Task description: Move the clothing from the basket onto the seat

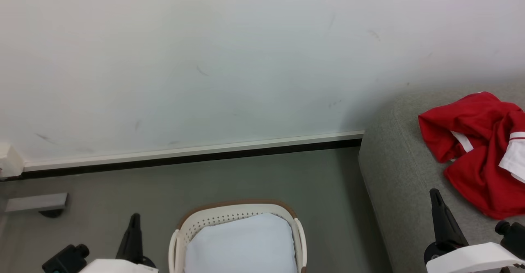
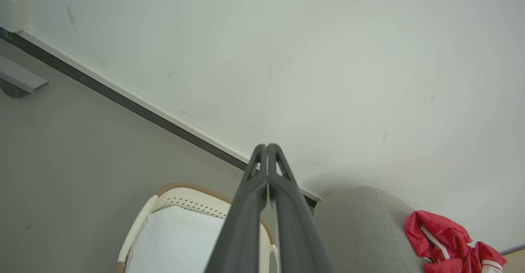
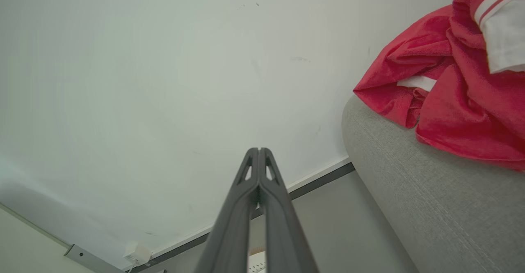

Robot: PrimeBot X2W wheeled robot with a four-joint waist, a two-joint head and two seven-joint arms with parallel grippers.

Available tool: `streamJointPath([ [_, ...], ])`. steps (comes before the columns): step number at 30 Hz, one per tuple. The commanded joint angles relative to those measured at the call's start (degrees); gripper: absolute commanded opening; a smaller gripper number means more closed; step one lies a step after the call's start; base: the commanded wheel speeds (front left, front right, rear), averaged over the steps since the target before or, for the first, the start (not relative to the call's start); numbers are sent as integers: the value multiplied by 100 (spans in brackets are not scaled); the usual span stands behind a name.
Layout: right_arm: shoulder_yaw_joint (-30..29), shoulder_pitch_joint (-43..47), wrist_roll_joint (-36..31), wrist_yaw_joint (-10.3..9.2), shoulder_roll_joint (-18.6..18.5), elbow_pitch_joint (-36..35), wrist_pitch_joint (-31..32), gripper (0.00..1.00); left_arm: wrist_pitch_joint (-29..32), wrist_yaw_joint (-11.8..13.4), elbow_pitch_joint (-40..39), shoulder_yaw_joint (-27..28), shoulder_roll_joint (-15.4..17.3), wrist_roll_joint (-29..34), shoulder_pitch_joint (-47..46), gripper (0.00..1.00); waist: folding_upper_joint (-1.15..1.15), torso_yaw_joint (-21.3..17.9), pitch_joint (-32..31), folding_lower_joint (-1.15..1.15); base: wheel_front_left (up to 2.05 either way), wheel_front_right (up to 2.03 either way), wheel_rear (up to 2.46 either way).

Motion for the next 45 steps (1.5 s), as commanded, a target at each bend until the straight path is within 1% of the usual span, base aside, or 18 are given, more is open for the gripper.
streamJointPath([
  [1, -92, -61, 201, -3, 1, -82, 53, 0, 59, -29, -98, 32, 40, -272, -102, 0, 0, 7, 1, 0, 0, 0, 0],
  [19, -433, -21, 1335, -5, 81, -95, 398, 0, 417, -76, -207, 117, 47, -1634, -123, 0, 0, 82, 15, 0, 0, 0, 0],
  [45, -833, 30, 2603, -7, 197, -105, 801, 0, 824, -126, -322, 209, 55, -3150, -140, 0, 0, 187, 33, 0, 0, 0, 0],
])
